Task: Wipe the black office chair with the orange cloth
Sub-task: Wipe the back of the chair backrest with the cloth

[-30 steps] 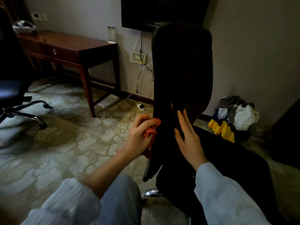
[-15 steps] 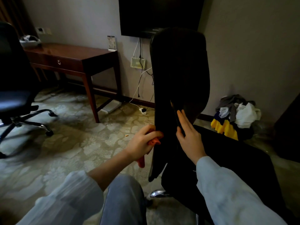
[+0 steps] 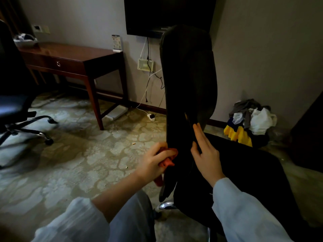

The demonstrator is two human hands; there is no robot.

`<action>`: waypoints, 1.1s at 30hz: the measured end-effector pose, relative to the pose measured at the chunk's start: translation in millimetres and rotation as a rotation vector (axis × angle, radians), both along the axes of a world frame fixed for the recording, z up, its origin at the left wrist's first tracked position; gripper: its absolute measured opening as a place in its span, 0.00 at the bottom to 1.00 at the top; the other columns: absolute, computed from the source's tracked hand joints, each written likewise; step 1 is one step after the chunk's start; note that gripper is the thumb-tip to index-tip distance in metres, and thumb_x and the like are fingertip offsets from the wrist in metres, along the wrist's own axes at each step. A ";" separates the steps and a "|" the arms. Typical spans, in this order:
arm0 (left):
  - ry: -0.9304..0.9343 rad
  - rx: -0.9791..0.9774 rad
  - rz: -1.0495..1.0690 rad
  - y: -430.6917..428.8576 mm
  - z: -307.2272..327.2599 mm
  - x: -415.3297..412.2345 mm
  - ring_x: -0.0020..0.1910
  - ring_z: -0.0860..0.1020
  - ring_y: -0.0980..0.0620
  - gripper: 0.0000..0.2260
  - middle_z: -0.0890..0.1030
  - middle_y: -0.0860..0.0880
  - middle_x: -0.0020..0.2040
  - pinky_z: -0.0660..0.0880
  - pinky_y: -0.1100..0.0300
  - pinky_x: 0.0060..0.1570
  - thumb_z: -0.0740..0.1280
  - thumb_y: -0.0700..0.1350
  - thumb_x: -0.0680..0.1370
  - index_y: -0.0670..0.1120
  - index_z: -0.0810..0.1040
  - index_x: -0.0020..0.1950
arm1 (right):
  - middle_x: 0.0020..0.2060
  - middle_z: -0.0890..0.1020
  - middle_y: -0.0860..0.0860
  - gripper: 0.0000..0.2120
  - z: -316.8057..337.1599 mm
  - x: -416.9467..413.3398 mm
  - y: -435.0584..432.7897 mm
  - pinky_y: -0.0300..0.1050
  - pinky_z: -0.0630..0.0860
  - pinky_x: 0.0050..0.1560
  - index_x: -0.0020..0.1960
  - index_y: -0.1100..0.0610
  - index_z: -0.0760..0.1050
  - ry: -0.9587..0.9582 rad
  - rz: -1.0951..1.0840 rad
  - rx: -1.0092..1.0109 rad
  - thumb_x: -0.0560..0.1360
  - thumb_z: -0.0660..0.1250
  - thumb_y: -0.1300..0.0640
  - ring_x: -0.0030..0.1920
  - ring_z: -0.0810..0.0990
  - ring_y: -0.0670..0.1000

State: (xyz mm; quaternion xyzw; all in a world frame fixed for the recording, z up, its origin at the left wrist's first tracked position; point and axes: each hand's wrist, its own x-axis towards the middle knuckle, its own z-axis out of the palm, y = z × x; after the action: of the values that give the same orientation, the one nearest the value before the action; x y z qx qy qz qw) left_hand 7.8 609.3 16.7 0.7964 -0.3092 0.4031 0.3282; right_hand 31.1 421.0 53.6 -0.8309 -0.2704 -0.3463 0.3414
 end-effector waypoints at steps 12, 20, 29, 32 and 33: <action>-0.027 -0.058 0.066 -0.7 23.3 -4.2 0.49 0.73 0.52 0.14 0.68 0.48 0.53 0.72 0.67 0.48 0.66 0.41 0.73 0.46 0.73 0.58 | 0.71 0.53 0.36 0.32 -3.0 -15.1 -0.3 0.27 0.52 0.66 0.68 0.32 0.48 0.346 0.117 0.122 0.78 0.63 0.58 0.71 0.52 0.36; 0.146 0.029 0.127 -14.0 -17.2 -16.4 0.48 0.73 0.52 0.12 0.70 0.49 0.53 0.71 0.68 0.48 0.65 0.43 0.72 0.45 0.75 0.56 | 0.77 0.50 0.49 0.38 -11.1 -13.3 5.6 0.42 0.53 0.72 0.68 0.33 0.41 0.467 0.091 0.104 0.77 0.66 0.56 0.76 0.51 0.48; 0.487 -0.787 0.058 -62.8 27.4 -44.7 0.47 0.77 0.57 0.09 0.76 0.49 0.48 0.75 0.64 0.47 0.67 0.42 0.76 0.50 0.71 0.53 | 0.68 0.65 0.44 0.21 -11.2 -40.0 10.1 0.39 0.63 0.68 0.69 0.40 0.60 0.474 0.094 0.327 0.78 0.61 0.49 0.69 0.64 0.43; 0.667 -0.963 -0.136 -81.9 32.4 -50.6 0.48 0.77 0.55 0.23 0.75 0.46 0.49 0.74 0.62 0.50 0.64 0.57 0.73 0.40 0.67 0.58 | 0.73 0.57 0.42 0.21 -8.1 -63.3 25.2 0.26 0.58 0.63 0.64 0.29 0.56 0.554 0.215 0.370 0.73 0.55 0.36 0.71 0.58 0.39; 0.727 -1.009 -0.207 -86.3 33.6 -51.0 0.50 0.77 0.54 0.28 0.76 0.45 0.51 0.74 0.61 0.51 0.64 0.61 0.71 0.39 0.67 0.60 | 0.73 0.55 0.41 0.22 -6.7 -66.1 28.3 0.22 0.58 0.60 0.64 0.28 0.55 0.578 0.229 0.386 0.72 0.56 0.35 0.71 0.58 0.39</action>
State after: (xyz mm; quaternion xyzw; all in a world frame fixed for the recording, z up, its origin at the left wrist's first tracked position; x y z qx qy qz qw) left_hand -43.2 522.9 50.3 0.5956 -0.0252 0.1690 0.7849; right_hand -35.0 449.3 46.9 -0.7790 -0.1837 -0.1015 0.5908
